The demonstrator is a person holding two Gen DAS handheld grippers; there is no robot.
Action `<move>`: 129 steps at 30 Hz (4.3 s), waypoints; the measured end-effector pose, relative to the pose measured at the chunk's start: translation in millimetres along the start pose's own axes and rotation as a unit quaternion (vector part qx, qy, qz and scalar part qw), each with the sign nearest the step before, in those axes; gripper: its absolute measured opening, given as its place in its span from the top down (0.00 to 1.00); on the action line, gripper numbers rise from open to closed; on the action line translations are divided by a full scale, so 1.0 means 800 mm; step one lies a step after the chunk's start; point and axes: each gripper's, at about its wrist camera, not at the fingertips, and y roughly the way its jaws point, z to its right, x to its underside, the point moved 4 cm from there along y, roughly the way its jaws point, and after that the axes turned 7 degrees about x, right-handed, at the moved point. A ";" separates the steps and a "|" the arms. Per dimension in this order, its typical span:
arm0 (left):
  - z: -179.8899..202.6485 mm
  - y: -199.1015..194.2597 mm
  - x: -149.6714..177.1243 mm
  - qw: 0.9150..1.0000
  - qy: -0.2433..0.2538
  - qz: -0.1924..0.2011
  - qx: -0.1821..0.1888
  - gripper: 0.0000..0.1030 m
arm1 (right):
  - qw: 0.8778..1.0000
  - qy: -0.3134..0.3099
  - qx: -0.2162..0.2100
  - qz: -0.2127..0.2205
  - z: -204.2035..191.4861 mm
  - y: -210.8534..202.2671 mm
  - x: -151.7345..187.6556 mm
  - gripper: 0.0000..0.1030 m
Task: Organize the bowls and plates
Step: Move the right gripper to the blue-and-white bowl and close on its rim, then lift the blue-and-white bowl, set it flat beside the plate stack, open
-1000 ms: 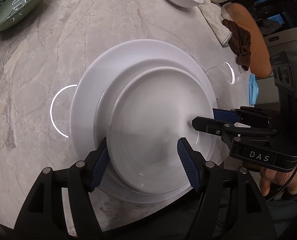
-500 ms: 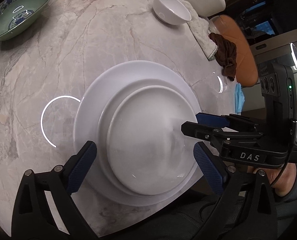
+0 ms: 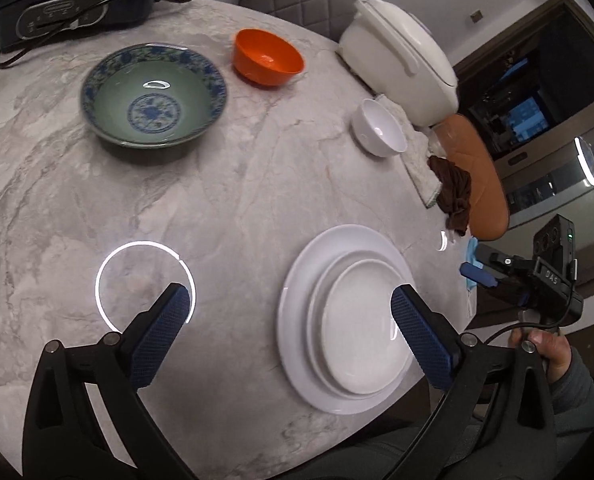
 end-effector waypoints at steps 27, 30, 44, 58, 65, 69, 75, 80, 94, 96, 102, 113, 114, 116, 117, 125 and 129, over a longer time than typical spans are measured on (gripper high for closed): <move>-0.225 -0.005 -0.219 0.993 -0.093 0.015 -0.075 0.02 | 0.966 -0.128 -0.125 -0.188 -0.278 0.254 -0.132 0.33; -0.227 0.017 -0.218 0.993 -0.091 0.000 -0.071 0.03 | 0.966 -0.128 -0.118 -0.193 -0.278 0.278 -0.134 0.33; -0.242 0.057 -0.227 0.992 -0.107 -0.020 -0.056 0.53 | 0.959 -0.122 -0.104 -0.235 -0.281 0.329 -0.132 0.66; -0.248 0.068 -0.220 0.991 -0.116 -0.035 -0.057 0.92 | 0.957 -0.114 -0.107 -0.245 -0.294 0.343 -0.130 0.88; -0.242 0.059 -0.219 0.992 -0.111 -0.028 -0.061 0.92 | 0.959 -0.119 -0.107 -0.234 -0.294 0.331 -0.132 0.88; -0.230 0.046 -0.221 0.992 -0.107 -0.018 -0.058 0.92 | 0.960 -0.126 -0.107 -0.227 -0.299 0.321 -0.131 0.88; -0.205 0.016 -0.213 0.993 -0.099 -0.004 -0.056 0.92 | 0.960 -0.130 -0.114 -0.218 -0.305 0.295 -0.128 0.88; -0.182 -0.016 -0.191 0.994 -0.097 0.009 -0.053 0.92 | 0.960 -0.148 -0.117 -0.206 -0.315 0.261 -0.115 0.88; -0.156 -0.046 -0.051 0.991 -0.123 0.002 -0.049 0.92 | 0.956 -0.158 -0.113 -0.222 -0.284 0.216 -0.016 0.88; -0.159 -0.043 -0.029 0.990 -0.130 -0.002 -0.048 0.91 | 0.955 -0.158 -0.106 -0.228 -0.278 0.220 -0.002 0.88; -0.172 -0.029 0.016 0.989 -0.143 -0.010 -0.047 0.91 | 0.952 -0.162 -0.093 -0.241 -0.259 0.231 0.036 0.88; -0.178 -0.014 0.020 0.989 -0.135 -0.012 -0.059 0.91 | 0.952 -0.168 -0.090 -0.241 -0.246 0.246 0.052 0.88; -0.178 -0.012 0.019 0.989 -0.137 -0.014 -0.059 0.91 | 0.951 -0.168 -0.090 -0.243 -0.245 0.247 0.052 0.88; -0.181 -0.005 0.018 0.988 -0.140 -0.016 -0.059 0.91 | 0.951 -0.170 -0.089 -0.243 -0.241 0.247 0.052 0.89; -0.182 -0.002 0.018 0.988 -0.141 -0.018 -0.059 0.91 | 0.951 -0.170 -0.088 -0.244 -0.240 0.248 0.053 0.88; -0.189 0.004 0.018 0.986 -0.152 -0.016 -0.060 0.91 | 0.950 -0.167 -0.096 -0.244 -0.230 0.249 0.049 0.88; -0.191 -0.003 0.019 0.985 -0.155 -0.005 -0.070 0.80 | 0.950 -0.169 -0.097 -0.243 -0.228 0.247 0.049 0.85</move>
